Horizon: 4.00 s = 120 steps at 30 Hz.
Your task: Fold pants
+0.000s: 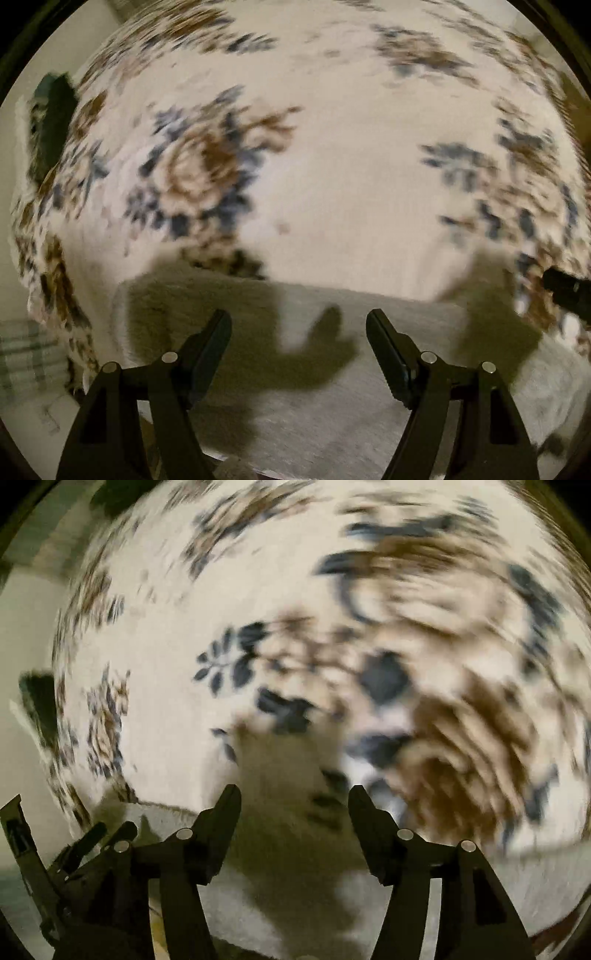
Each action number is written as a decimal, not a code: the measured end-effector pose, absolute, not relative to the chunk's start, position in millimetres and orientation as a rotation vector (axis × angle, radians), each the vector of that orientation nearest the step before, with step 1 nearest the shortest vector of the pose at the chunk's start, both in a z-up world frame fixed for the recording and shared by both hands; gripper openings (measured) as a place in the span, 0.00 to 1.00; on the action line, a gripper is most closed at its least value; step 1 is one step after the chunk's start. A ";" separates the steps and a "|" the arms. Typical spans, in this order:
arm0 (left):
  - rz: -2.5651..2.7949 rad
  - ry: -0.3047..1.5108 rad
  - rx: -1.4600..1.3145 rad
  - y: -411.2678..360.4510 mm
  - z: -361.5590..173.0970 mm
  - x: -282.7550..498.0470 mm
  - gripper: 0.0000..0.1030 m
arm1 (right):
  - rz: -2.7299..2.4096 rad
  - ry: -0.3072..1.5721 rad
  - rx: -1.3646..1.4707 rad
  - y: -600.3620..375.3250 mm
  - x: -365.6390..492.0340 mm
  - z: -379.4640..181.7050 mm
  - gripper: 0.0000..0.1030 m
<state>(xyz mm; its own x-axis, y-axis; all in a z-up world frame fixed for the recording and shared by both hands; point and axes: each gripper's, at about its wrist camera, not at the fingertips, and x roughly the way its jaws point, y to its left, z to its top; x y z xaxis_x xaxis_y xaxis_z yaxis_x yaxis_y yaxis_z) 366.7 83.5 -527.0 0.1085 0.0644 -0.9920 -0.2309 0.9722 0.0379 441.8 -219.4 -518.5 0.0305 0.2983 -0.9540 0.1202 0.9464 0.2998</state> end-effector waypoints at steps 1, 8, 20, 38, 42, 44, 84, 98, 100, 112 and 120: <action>0.180 1.444 -0.120 68.5 -522.9 367.2 0.72 | 0.093 1.522 0.415 -240.8 424.5 -514.9 0.72; -0.119 1.456 0.053 -68.6 -519.1 360.9 0.85 | -0.301 1.350 0.925 -388.5 271.8 -529.7 0.73; -0.313 1.578 0.203 -316.9 -575.7 284.0 0.88 | -0.615 1.052 1.241 -623.8 74.6 -603.0 0.73; -0.189 1.583 0.298 -370.0 -637.1 272.2 0.98 | -0.229 0.713 1.438 -696.8 98.4 -660.5 0.65; -0.172 1.587 0.302 -374.9 -643.4 276.1 1.00 | -0.186 0.787 1.383 -692.0 124.6 -663.7 0.65; -0.161 1.590 0.305 -376.1 -646.4 283.0 1.00 | -0.183 0.808 1.400 -690.3 133.0 -673.9 0.65; 0.078 1.405 -0.228 51.5 -510.8 254.4 1.00 | 0.303 1.243 0.317 -165.3 271.1 -562.1 0.39; -0.213 1.474 -0.291 -48.9 -557.0 312.3 0.99 | 0.012 1.257 0.675 -339.6 216.5 -543.1 0.77; -0.236 1.479 -0.244 -65.9 -566.5 316.0 0.58 | -0.025 1.266 0.693 -358.8 213.1 -551.0 0.77; -0.098 1.444 -0.364 -11.7 -548.6 257.8 0.15 | -0.027 1.335 0.633 -371.4 235.8 -565.7 0.77; -0.018 1.594 -0.410 5.0 -562.8 250.1 0.31 | -0.025 1.388 0.514 -349.6 257.9 -566.9 0.77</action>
